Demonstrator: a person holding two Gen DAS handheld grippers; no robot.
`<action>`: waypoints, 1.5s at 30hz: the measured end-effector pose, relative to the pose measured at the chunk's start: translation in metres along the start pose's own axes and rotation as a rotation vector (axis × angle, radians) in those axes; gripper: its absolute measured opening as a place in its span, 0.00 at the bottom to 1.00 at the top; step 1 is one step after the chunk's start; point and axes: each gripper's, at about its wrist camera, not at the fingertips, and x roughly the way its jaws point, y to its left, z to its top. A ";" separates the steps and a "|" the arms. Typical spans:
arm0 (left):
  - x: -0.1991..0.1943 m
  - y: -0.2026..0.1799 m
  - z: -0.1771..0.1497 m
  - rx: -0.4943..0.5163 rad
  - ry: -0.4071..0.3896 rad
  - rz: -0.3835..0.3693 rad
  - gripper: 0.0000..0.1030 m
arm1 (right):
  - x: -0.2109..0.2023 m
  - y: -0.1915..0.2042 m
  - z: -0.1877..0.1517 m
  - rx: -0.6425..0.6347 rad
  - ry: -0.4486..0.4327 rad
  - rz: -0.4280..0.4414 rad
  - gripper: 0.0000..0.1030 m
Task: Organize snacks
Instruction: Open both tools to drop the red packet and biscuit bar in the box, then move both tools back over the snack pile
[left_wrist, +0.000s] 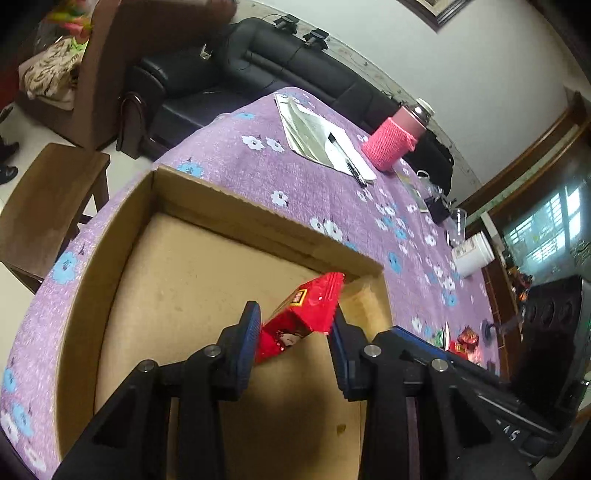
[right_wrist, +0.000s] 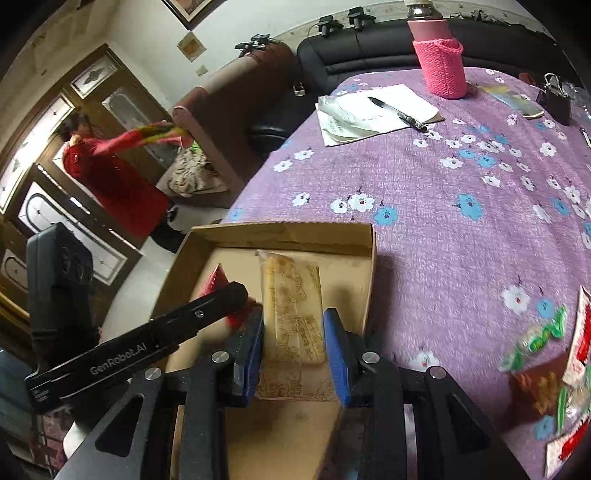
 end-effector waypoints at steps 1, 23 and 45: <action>0.001 0.000 0.001 0.000 -0.002 -0.002 0.39 | 0.002 0.001 0.001 -0.001 -0.010 -0.013 0.35; -0.044 -0.071 -0.031 0.180 -0.139 0.044 0.66 | -0.135 -0.089 -0.057 0.064 -0.244 -0.162 0.56; -0.017 -0.093 -0.077 0.199 -0.074 0.114 0.66 | -0.201 -0.169 -0.136 0.179 -0.326 -0.215 0.56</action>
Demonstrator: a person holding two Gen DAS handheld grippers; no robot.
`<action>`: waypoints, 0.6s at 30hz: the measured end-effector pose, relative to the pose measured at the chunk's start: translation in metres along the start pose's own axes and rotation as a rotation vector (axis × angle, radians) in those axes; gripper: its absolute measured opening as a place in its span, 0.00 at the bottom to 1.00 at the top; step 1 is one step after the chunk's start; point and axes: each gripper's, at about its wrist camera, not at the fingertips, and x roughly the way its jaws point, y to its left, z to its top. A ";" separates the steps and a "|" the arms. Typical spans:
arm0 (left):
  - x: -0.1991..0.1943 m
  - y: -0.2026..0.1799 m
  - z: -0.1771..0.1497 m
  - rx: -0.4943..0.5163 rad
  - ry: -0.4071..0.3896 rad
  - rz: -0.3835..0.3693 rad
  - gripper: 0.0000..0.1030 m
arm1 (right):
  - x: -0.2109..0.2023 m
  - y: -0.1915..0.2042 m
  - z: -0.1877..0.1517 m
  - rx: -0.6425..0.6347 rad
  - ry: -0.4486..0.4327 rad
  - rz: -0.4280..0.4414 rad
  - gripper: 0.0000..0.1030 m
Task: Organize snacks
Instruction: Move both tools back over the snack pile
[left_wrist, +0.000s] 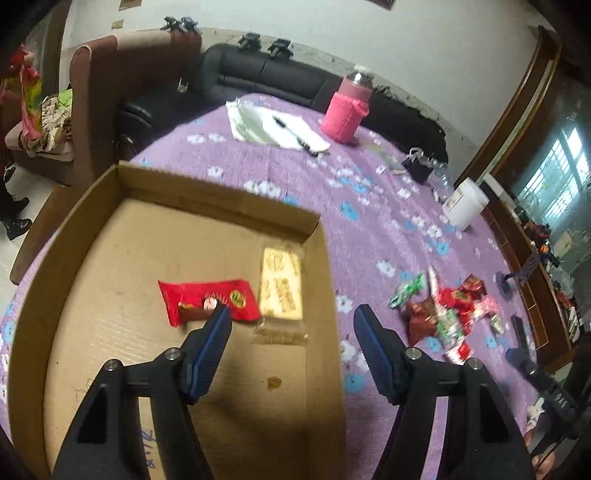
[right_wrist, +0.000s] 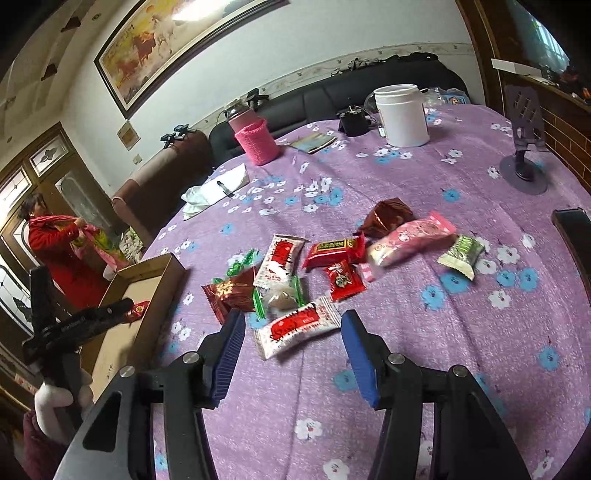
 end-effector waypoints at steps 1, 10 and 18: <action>-0.007 -0.003 0.001 0.004 -0.022 -0.003 0.66 | -0.001 -0.001 -0.001 -0.001 0.000 -0.001 0.56; -0.084 -0.057 -0.004 0.147 -0.226 -0.047 0.76 | 0.002 -0.008 0.000 -0.005 0.013 -0.023 0.57; -0.108 -0.066 -0.020 0.141 -0.307 -0.040 0.84 | 0.009 -0.005 -0.003 -0.033 0.023 -0.038 0.57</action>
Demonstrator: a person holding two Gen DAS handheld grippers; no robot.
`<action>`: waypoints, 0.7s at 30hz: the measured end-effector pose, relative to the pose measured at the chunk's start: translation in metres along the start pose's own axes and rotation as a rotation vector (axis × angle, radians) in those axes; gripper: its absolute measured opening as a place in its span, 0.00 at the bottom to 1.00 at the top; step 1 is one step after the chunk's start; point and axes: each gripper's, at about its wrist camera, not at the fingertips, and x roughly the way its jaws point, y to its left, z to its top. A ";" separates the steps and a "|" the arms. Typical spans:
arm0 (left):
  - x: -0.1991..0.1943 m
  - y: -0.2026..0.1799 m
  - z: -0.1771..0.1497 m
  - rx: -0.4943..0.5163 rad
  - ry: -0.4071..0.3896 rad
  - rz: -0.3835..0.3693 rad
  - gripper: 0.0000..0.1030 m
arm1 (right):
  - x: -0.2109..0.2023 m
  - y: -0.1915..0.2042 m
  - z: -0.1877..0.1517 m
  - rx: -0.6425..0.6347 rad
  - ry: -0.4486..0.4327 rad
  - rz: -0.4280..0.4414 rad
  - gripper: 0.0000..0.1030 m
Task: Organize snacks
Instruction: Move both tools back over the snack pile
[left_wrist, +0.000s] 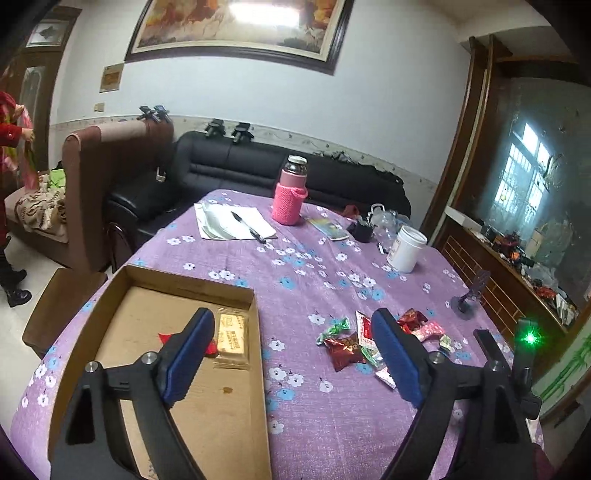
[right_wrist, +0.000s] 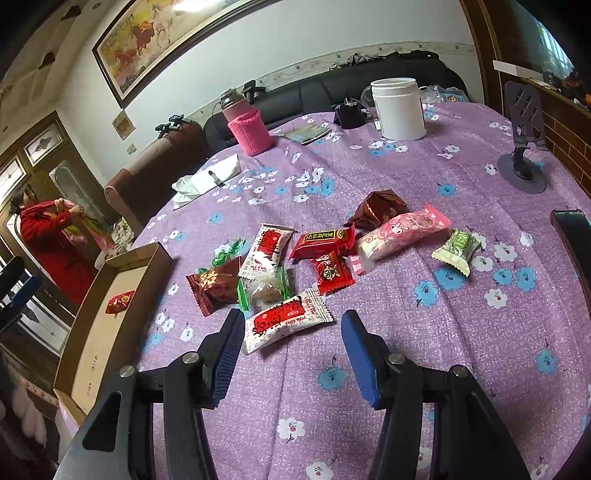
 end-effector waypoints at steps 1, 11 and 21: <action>-0.002 0.002 -0.001 -0.007 -0.009 0.007 0.84 | -0.001 0.001 0.000 -0.007 -0.004 -0.007 0.57; -0.022 0.018 -0.014 -0.049 -0.055 0.044 0.84 | -0.011 0.014 0.015 -0.096 -0.080 -0.100 0.93; 0.002 0.013 -0.022 -0.057 0.060 -0.053 0.84 | 0.037 0.010 0.019 -0.035 0.089 -0.022 0.81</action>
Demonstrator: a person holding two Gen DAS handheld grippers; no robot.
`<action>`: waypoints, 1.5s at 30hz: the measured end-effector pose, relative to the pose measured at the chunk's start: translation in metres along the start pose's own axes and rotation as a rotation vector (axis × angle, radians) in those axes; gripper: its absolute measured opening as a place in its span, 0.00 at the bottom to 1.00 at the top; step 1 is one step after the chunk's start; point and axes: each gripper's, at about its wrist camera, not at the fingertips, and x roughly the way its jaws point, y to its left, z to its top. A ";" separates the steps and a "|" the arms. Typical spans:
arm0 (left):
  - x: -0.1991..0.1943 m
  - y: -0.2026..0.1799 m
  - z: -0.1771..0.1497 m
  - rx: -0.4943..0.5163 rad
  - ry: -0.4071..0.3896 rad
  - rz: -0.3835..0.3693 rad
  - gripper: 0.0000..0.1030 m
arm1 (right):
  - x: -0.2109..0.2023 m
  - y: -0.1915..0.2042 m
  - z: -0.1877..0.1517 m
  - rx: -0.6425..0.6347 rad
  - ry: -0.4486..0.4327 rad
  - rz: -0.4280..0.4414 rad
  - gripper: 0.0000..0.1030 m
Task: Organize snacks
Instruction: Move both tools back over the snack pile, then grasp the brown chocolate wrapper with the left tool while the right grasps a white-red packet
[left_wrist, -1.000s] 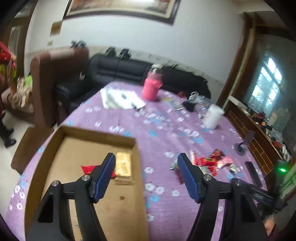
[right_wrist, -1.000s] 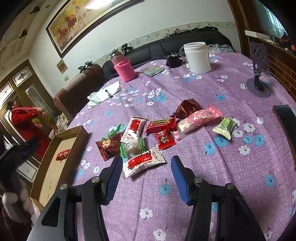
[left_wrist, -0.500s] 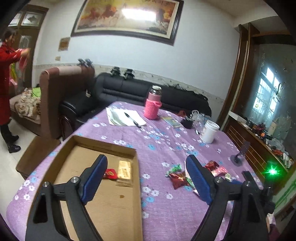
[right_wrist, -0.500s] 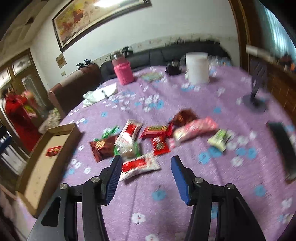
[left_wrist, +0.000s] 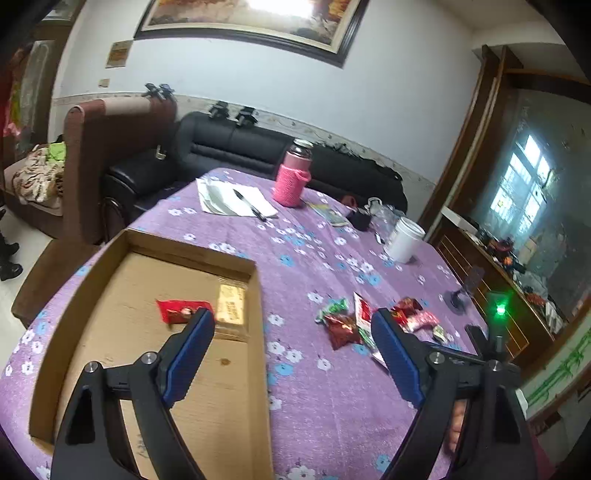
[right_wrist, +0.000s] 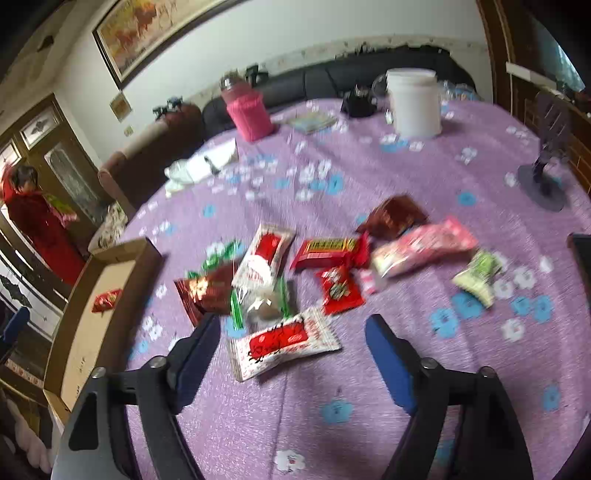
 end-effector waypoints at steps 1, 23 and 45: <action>0.004 -0.003 0.000 0.007 0.014 -0.010 0.84 | 0.006 0.003 -0.002 -0.002 0.018 -0.008 0.81; 0.198 -0.097 -0.004 0.346 0.423 0.005 0.83 | 0.006 -0.034 -0.014 0.026 0.042 -0.034 0.21; 0.168 -0.104 -0.013 0.361 0.420 -0.054 0.65 | 0.013 0.011 -0.028 -0.130 0.060 -0.007 0.47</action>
